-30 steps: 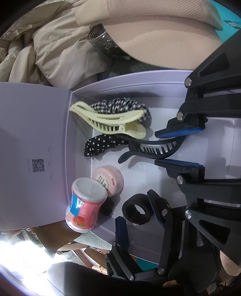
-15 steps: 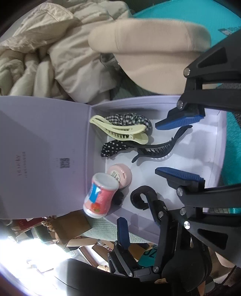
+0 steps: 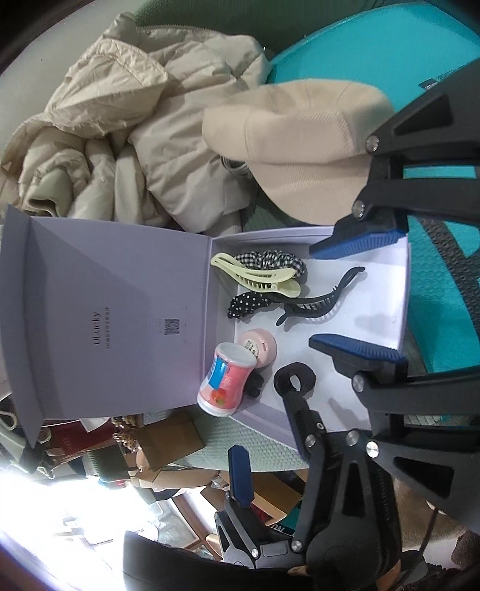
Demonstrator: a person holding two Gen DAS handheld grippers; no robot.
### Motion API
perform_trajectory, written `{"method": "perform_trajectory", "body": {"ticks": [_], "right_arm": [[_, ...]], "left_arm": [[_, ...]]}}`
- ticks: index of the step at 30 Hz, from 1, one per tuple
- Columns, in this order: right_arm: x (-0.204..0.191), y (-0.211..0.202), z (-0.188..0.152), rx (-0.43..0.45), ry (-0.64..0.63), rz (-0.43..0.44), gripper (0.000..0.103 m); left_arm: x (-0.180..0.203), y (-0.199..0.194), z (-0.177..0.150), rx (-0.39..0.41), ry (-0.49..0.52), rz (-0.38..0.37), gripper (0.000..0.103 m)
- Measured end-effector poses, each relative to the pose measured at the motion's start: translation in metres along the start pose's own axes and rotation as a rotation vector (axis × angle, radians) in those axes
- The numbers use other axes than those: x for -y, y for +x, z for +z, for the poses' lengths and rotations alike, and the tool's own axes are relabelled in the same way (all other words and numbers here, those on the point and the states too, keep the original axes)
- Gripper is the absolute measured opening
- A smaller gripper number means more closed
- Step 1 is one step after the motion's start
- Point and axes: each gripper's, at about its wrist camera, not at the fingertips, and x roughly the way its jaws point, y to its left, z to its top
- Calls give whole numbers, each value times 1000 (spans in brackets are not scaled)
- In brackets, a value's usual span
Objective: Organize objects
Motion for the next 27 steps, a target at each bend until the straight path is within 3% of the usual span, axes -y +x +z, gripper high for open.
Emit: {"method": "perform_trajectory", "body": {"ticks": [8,13,20,27], "right_arm": [[-9,-38,-5,52,-5,-21,45],[-16,-53,-12,72,0,-25,50],[-23,-70,-25,97,8,-37,56],[-25,-89,-40,139,35,-52,62]], "left_arm": [[-3,-44,-6,117,-34,9,78],[-6,-63,-12,145,-48,-31,78],[-1,-84,-25,177,-43,-22,78],[1,-103,-42,210,-68,-15,88]]}}
